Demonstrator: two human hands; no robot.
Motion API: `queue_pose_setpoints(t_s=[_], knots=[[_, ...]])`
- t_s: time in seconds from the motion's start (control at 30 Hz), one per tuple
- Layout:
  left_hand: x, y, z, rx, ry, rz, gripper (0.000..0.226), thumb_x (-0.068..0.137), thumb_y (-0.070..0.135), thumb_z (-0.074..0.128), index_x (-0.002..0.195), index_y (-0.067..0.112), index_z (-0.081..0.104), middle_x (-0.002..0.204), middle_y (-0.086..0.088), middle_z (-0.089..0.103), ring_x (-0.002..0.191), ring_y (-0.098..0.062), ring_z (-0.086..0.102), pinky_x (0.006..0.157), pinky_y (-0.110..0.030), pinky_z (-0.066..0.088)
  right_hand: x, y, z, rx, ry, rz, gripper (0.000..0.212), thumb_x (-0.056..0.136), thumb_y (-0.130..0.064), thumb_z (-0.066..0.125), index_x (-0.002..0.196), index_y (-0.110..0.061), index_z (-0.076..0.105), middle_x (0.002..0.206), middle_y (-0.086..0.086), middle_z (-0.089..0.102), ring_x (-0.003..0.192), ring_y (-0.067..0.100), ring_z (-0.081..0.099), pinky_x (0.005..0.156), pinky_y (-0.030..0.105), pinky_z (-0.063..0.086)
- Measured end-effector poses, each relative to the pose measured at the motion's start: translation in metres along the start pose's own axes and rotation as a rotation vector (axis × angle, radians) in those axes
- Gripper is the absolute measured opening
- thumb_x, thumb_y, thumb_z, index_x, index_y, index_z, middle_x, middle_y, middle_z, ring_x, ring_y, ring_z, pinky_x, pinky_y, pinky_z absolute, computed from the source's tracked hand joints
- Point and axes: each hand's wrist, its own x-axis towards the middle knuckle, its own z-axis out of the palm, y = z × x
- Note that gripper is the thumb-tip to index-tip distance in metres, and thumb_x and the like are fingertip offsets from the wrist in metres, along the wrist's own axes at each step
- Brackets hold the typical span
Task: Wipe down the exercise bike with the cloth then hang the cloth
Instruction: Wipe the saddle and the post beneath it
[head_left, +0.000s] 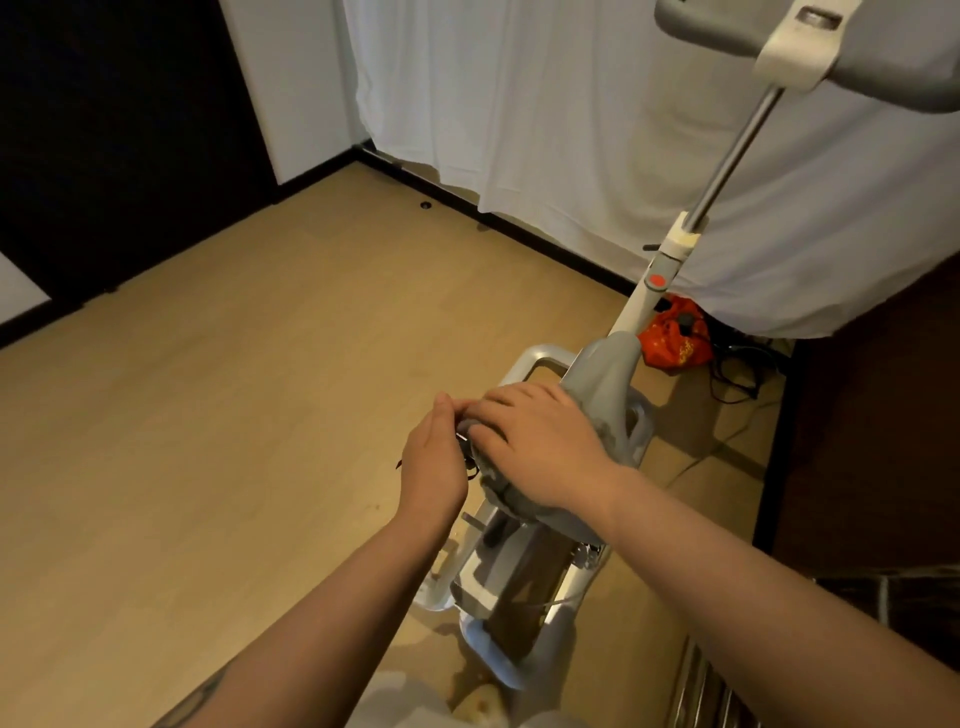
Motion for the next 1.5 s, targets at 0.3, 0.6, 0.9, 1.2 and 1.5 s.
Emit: queue_pose_setpoints(t_s=[0.3, 0.6, 0.9, 1.2, 1.5], knots=[[0.010, 0.019, 0.004, 0.099, -0.152, 0.072, 0.051, 0.105, 0.029, 0.023, 0.089, 0.027, 0.072, 0.096, 0.009, 0.070, 0.090, 0.001, 0.063, 0.069, -0.008, 0.042, -0.004, 0.010, -0.012, 0.010, -0.027, 0.249, 0.042, 0.103, -0.042, 0.021, 0.133, -0.033, 0.049, 0.137, -0.009, 0.051, 0.133, 0.013, 0.037, 0.118, 0.041, 0.014], [0.030, 0.027, 0.026, 0.135, -0.284, 0.141, 0.041, 0.104, 0.023, 0.031, 0.098, 0.017, 0.071, 0.103, 0.006, 0.069, 0.100, -0.007, 0.063, 0.084, -0.018, 0.047, -0.044, -0.005, -0.012, 0.020, 0.039, 0.639, 0.053, 0.104, -0.041, 0.017, 0.154, -0.026, 0.014, 0.162, -0.005, 0.013, 0.149, 0.013, 0.004, 0.121, 0.039, 0.006], [0.048, 0.033, 0.031, 0.218, -0.657, 0.321, 0.040, 0.095, 0.037, 0.036, 0.099, 0.018, 0.071, 0.100, 0.006, 0.071, 0.100, -0.009, 0.063, 0.091, -0.030, 0.047, -0.050, -0.035, -0.009, 0.115, 0.026, 0.885, 0.059, 0.101, -0.052, 0.009, 0.154, -0.028, 0.001, 0.163, -0.002, -0.005, 0.150, 0.019, -0.006, 0.121, 0.043, 0.002], [0.072, 0.030, 0.041, 0.461, -0.877, 0.593, 0.035, 0.097, 0.031, 0.036, 0.111, 0.021, 0.066, 0.110, 0.007, 0.065, 0.105, -0.008, 0.055, 0.092, -0.031, 0.044, -0.030, -0.053, 0.001, 0.177, 0.109, 1.189, 0.054, 0.102, -0.048, 0.008, 0.153, -0.035, -0.002, 0.163, 0.001, -0.007, 0.150, 0.024, -0.006, 0.120, 0.049, 0.006], [0.071, 0.021, 0.041, 0.503, -0.804, 0.650, 0.030, 0.099, 0.019, 0.040, 0.113, 0.024, 0.066, 0.120, 0.014, 0.059, 0.116, -0.005, 0.047, 0.098, -0.031, 0.043, -0.028, -0.051, 0.013, 0.268, 0.381, 1.327, 0.049, 0.102, -0.050, 0.018, 0.150, -0.044, 0.020, 0.160, -0.015, 0.015, 0.147, 0.011, 0.010, 0.118, 0.040, 0.013]])
